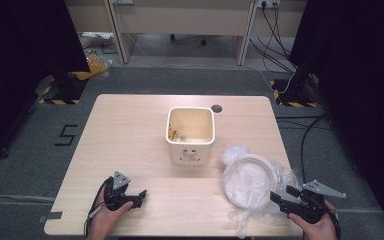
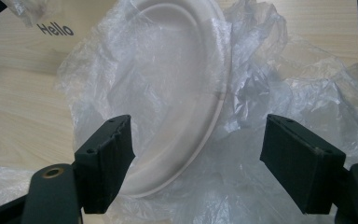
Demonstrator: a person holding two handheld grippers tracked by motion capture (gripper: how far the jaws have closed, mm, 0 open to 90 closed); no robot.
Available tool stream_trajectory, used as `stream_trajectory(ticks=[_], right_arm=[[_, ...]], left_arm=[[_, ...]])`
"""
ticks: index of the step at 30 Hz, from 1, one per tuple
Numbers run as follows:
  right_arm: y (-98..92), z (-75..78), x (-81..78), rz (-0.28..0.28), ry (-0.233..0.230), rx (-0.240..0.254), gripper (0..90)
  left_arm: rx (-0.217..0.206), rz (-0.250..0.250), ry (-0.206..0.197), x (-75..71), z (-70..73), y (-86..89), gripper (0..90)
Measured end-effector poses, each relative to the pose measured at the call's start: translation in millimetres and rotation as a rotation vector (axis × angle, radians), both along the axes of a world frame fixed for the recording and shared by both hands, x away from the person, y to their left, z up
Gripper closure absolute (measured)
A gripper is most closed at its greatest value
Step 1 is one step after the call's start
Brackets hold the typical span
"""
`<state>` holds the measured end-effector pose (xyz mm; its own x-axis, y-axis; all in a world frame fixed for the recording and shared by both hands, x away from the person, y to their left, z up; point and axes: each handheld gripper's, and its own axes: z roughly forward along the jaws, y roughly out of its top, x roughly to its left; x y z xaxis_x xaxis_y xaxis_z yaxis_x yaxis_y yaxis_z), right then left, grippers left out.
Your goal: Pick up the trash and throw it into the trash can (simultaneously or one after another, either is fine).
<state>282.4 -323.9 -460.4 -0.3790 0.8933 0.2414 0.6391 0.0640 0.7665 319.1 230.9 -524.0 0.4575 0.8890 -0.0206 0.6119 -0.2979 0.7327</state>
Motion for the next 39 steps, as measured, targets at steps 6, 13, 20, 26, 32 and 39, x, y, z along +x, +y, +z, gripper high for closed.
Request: stream_trajectory(ticks=[6,13,20,26,32,39], right_arm=[[1.5,-2.2,1.3,0.003,0.002,-0.008,24.7],[7.0,-5.4,4.7,-0.006,0.009,-0.048,23.5],[12.8,-16.8,11.4,-0.015,0.042,-0.065,21.7],[21.4,-30.8,20.9,-0.039,0.068,-0.088,20.1],[25.6,-35.9,27.2,-0.063,0.074,-0.095,20.8],[29.8,-37.6,53.6,-0.102,0.068,-0.115,21.5]], left_arm=[[0.000,0.000,0.000,0.0,0.0,0.0,8.3],[0.000,0.001,0.000,0.0,0.0,0.0,8.2],[-0.001,0.002,-0.001,0.0,0.0,-0.1,8.2],[0.000,0.002,-0.001,0.0,-0.1,-0.2,8.2],[0.000,0.002,-0.001,0.0,-0.1,-0.2,8.1],[0.000,0.002,-0.001,0.0,-0.1,-0.1,8.1]])
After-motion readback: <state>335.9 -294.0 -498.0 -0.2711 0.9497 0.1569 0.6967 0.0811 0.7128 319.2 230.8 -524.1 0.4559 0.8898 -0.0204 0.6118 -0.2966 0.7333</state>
